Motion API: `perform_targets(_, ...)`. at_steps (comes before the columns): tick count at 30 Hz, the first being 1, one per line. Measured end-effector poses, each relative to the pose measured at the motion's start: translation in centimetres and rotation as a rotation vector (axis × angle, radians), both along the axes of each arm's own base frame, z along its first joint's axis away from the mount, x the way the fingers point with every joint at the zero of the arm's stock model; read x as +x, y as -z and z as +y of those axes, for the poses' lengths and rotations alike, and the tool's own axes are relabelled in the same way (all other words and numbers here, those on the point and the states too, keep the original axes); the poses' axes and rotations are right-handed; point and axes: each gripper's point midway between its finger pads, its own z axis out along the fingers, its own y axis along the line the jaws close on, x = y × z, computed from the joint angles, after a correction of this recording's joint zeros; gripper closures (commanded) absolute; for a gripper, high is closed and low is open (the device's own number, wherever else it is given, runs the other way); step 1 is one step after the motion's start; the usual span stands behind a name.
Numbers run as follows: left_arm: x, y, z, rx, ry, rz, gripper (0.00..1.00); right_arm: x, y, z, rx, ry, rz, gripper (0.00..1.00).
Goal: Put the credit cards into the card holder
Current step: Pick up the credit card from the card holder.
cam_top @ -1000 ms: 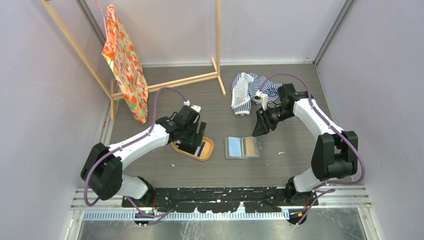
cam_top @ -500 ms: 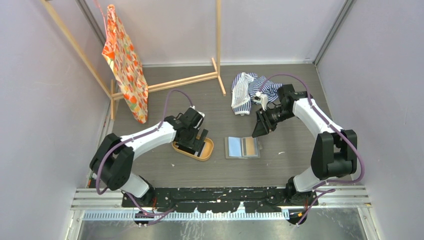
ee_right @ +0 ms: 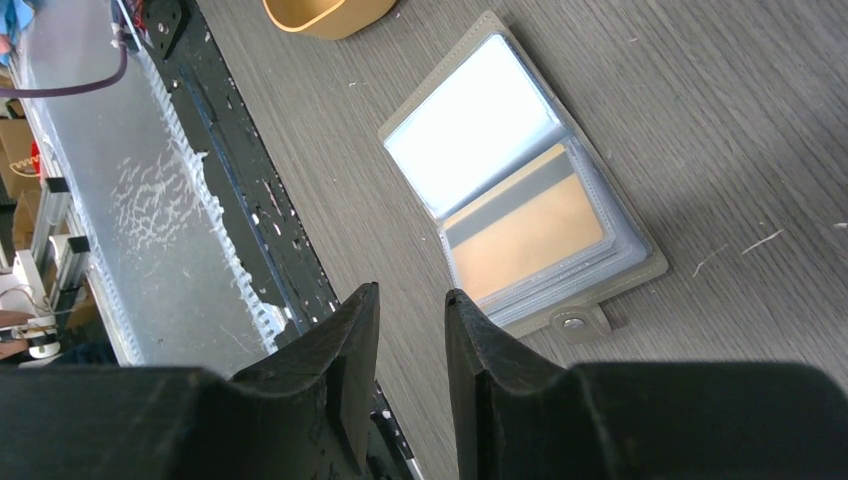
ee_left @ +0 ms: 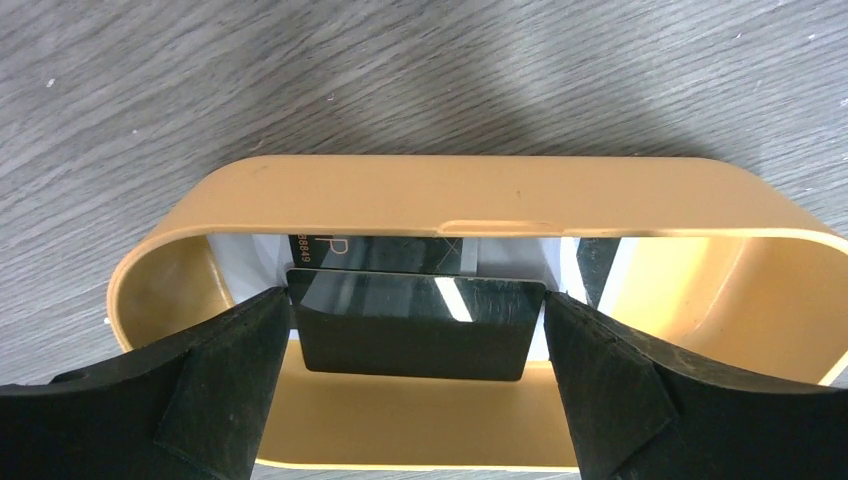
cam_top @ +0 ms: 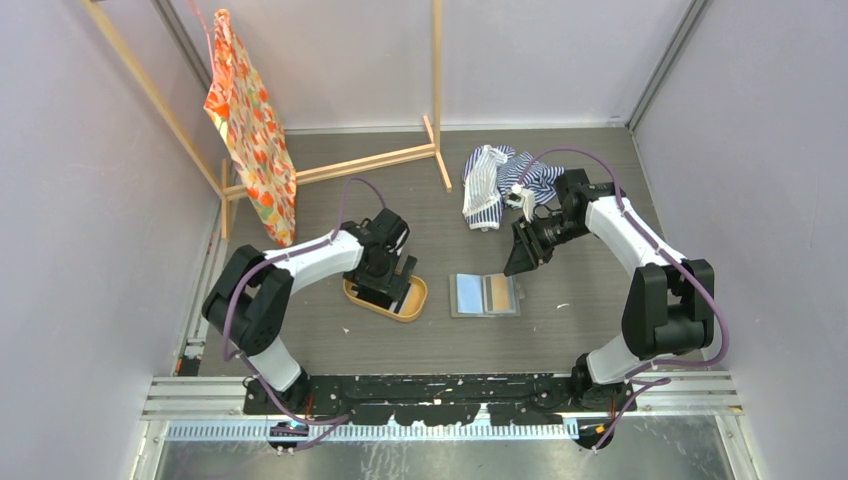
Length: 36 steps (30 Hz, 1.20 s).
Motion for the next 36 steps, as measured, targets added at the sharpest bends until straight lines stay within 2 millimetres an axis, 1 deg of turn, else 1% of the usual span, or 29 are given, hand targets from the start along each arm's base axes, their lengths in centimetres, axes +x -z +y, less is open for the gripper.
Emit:
perform_targets(3, 0.0, 0.2, -0.3, -0.020, -0.013, 0.019, 0.01, -0.1, 0.0, 0.0, 0.000, -0.001, 0.001, 0.64)
perform_targets(4, 0.0, 0.2, -0.3, -0.023, -0.017, 0.021, 0.02, -0.1, 0.0, 0.0, 0.000, -0.002, 0.002, 0.64)
perform_targets(9, 0.0, 0.2, -0.3, -0.031, -0.045, 0.019, 0.20, -0.2, 0.0, 0.0, 0.003, -0.004, 0.007, 0.64)
perform_targets(10, 0.0, 0.2, -0.3, -0.034, -0.049, 0.017, 0.23, -0.2, 0.0, 0.0, 0.003, -0.005, 0.006, 0.64)
perform_targets(13, 0.1, 0.2, -0.3, -0.041, -0.067, 0.008, 0.26, -0.3, -0.1, 0.0, 0.005, -0.006, 0.007, 0.64)
perform_targets(22, 0.1, -0.2, -0.6, -0.078, -0.111, 0.001, 0.29, -0.3, -0.1, 0.1, 0.011, -0.008, 0.007, 0.64)
perform_targets(30, -0.3, -0.7, -1.3, -0.175, -0.146, 0.011, 0.32, -0.5, -0.5, 0.4, 0.036, -0.011, 0.014, 0.64)
perform_targets(34, -0.3, -0.9, -1.6, -0.243, -0.177, 0.010, 0.32, -0.7, -0.8, 1.0, 0.072, -0.019, 0.032, 0.64)
perform_targets(36, -0.2, -1.1, -1.7, -0.277, -0.197, 0.012, 0.33, -1.0, -0.8, 1.6, 0.098, -0.033, 0.057, 0.64)
